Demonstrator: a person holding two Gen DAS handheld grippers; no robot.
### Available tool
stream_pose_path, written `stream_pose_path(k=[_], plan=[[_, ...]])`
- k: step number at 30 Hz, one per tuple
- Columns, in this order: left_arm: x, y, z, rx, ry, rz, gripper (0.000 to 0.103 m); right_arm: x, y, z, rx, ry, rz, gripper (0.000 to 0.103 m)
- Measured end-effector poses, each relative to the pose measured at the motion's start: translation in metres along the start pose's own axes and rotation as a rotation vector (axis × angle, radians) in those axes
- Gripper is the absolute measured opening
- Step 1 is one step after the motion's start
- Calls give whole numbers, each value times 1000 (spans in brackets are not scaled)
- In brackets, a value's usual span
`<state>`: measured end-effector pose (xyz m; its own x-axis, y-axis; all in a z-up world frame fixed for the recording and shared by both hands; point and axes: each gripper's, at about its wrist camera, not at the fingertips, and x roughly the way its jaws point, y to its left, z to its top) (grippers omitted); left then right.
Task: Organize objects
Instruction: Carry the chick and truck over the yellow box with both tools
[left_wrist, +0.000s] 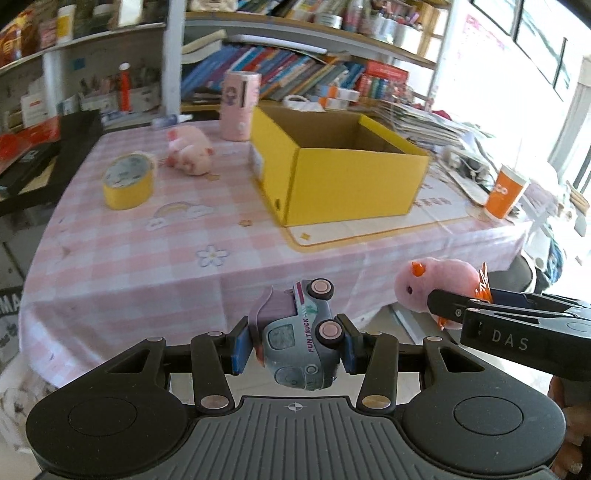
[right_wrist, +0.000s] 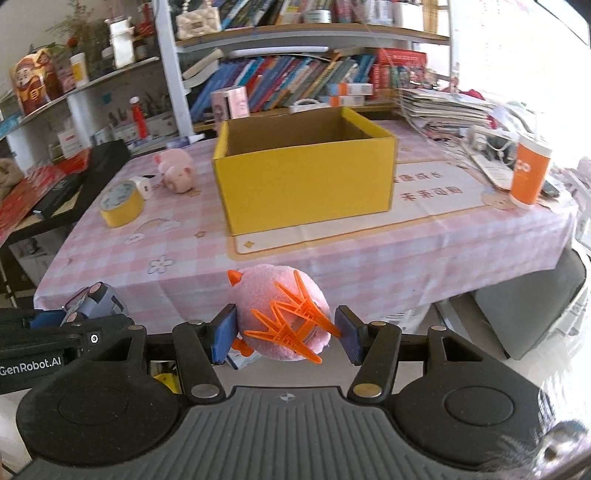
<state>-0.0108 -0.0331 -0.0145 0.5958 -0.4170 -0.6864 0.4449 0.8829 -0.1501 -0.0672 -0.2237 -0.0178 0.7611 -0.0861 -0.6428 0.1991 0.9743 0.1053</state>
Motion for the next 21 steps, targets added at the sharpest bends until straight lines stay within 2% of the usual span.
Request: stream_pose_path(k=[7,21], plan=[[6,-15,7,40,-6,-21,45,-2,-19,1,47,-3,-35,55],[14,-15,20,37,-23,-21,45,4,-21,14,40,-14,-38,55]])
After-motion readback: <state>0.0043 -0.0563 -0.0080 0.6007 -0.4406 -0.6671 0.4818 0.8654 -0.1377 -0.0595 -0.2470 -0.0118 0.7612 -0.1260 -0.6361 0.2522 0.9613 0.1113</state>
